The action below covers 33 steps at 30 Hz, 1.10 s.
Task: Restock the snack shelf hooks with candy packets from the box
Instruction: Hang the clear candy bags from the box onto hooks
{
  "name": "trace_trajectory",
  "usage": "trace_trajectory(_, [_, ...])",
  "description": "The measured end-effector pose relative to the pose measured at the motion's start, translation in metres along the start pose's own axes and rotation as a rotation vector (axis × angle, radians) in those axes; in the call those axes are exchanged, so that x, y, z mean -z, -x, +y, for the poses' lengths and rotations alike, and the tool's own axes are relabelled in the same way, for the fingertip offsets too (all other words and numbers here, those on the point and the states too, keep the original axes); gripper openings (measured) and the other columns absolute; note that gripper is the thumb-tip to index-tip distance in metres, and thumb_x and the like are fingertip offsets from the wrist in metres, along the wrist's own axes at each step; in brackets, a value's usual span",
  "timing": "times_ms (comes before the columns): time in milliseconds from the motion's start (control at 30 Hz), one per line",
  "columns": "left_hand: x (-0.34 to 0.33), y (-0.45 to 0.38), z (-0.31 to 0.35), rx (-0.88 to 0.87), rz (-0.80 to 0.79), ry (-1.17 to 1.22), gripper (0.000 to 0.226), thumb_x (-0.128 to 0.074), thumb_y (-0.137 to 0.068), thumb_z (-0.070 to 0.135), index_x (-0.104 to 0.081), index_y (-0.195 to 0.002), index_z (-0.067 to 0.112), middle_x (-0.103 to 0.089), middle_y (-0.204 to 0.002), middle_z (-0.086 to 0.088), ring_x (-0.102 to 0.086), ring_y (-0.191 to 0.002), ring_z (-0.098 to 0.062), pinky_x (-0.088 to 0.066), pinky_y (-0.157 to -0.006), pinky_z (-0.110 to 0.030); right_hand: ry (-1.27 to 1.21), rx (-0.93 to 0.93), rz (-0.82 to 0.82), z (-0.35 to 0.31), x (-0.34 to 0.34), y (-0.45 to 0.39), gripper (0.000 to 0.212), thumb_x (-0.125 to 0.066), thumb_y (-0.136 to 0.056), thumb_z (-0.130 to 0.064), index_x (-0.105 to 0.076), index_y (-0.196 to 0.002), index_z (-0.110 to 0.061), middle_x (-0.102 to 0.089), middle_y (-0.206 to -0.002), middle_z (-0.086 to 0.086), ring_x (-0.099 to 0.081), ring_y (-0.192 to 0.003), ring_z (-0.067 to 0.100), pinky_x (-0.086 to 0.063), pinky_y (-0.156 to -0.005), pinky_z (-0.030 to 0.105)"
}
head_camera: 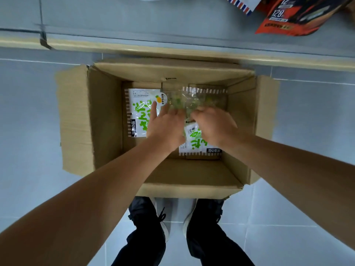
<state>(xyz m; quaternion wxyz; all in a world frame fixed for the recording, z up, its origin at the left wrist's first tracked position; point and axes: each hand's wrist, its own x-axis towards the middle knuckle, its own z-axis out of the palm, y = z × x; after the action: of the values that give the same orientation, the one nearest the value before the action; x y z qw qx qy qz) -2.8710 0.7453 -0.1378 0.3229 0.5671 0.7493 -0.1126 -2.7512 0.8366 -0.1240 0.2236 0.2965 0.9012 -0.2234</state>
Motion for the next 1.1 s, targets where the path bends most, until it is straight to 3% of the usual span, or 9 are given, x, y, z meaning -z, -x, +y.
trace_trajectory(67, [0.008,0.012,0.003,0.029,-0.095,0.102,0.040,-0.066,-0.085,0.033,-0.056,-0.120,0.017,-0.063,-0.101,-0.006,-0.061,-0.107,-0.031,-0.047,-0.089,-0.042,0.002,0.045,0.043,-0.006,0.009,0.009,0.043,-0.060,-0.078,0.010,-0.066,-0.114,-0.013,-0.067,-0.105,0.001,-0.062,-0.099,0.024,-0.054,-0.088,0.040])
trace_trajectory(133, [0.018,0.030,0.002,0.096,-0.101,0.274,0.026,-0.062,-0.089,0.031,-0.059,-0.109,0.015,-0.057,-0.084,-0.003,-0.062,-0.083,-0.028,-0.044,-0.063,-0.033,0.035,0.052,0.147,-0.010,0.019,0.017,0.040,-0.064,-0.076,0.006,-0.069,-0.109,-0.016,-0.069,-0.101,0.000,-0.059,-0.102,0.024,-0.043,-0.100,0.040])
trace_trajectory(233, [0.038,0.054,-0.002,0.185,-0.053,0.505,0.020,-0.063,-0.088,0.025,-0.059,-0.106,0.016,-0.059,-0.083,-0.001,-0.056,-0.070,-0.020,-0.037,-0.055,-0.027,-0.023,-0.067,0.277,-0.012,0.043,0.031,0.059,-0.068,-0.076,-0.006,-0.053,-0.133,-0.014,-0.058,-0.128,0.008,-0.048,-0.122,0.031,-0.032,-0.111,0.047])
trace_trajectory(333, [0.068,0.088,-0.010,0.304,-0.026,0.785,0.015,-0.065,-0.087,0.018,-0.055,-0.097,0.023,-0.059,-0.076,0.003,-0.055,-0.063,-0.012,-0.038,-0.046,-0.015,-0.377,-0.255,0.281,-0.026,0.083,0.056,0.085,-0.072,-0.078,-0.016,-0.027,-0.150,-0.016,-0.035,-0.149,0.008,-0.038,-0.134,0.030,-0.034,-0.110,0.040])
trace_trajectory(467, [0.108,0.135,-0.015,0.371,0.020,1.243,0.022,-0.072,-0.082,0.011,-0.068,-0.102,0.019,-0.072,-0.095,-0.005,-0.064,-0.082,-0.018,-0.049,-0.068,-0.026,-0.920,-0.533,0.160,-0.049,0.123,0.092,0.099,-0.077,-0.070,-0.022,-0.018,-0.150,-0.028,-0.035,-0.150,0.001,-0.042,-0.133,0.021,-0.040,-0.108,0.037])
trace_trajectory(567, [0.148,0.170,-0.015,0.330,0.001,1.521,0.034,-0.076,-0.076,0.010,-0.068,-0.109,0.016,-0.072,-0.109,-0.010,-0.066,-0.096,-0.024,-0.051,-0.078,-0.035,-1.148,-0.606,0.088,-0.072,0.153,0.125,0.081,-0.077,-0.066,-0.030,-0.036,-0.135,-0.034,-0.054,-0.133,-0.003,-0.058,-0.115,0.021,-0.050,-0.095,0.044])
trace_trajectory(733, [0.238,0.246,-0.008,0.229,-0.018,1.671,0.018,-0.061,-0.089,-0.003,-0.064,-0.099,0.011,-0.069,-0.063,0.010,-0.060,-0.052,-0.001,-0.043,-0.046,-0.016,-1.305,-0.593,0.094,-0.119,0.229,0.195,0.043,-0.073,-0.081,-0.020,-0.055,-0.120,-0.018,-0.066,-0.109,0.006,-0.066,-0.083,0.010,-0.046,-0.059,0.022])
trace_trajectory(867, [0.294,0.297,0.001,0.224,0.043,1.698,0.031,-0.074,-0.079,0.006,-0.068,-0.109,0.009,-0.075,-0.096,-0.004,-0.062,-0.087,-0.024,-0.050,-0.079,-0.032,-1.285,-0.603,0.165,-0.155,0.290,0.242,0.026,-0.069,-0.087,-0.017,-0.060,-0.108,-0.005,-0.068,-0.094,0.009,-0.050,-0.039,-0.006,-0.035,-0.038,0.013])
trace_trajectory(1100, [0.388,0.395,0.032,0.149,0.111,1.684,0.033,-0.075,-0.079,0.006,-0.069,-0.111,0.014,-0.075,-0.104,-0.001,-0.069,-0.099,-0.020,-0.049,-0.095,-0.039,-1.225,-0.560,0.345,-0.209,0.392,0.330,0.020,-0.072,-0.084,-0.026,-0.064,-0.097,-0.014,-0.068,-0.092,0.004,-0.062,-0.079,0.018,-0.044,-0.066,0.028])
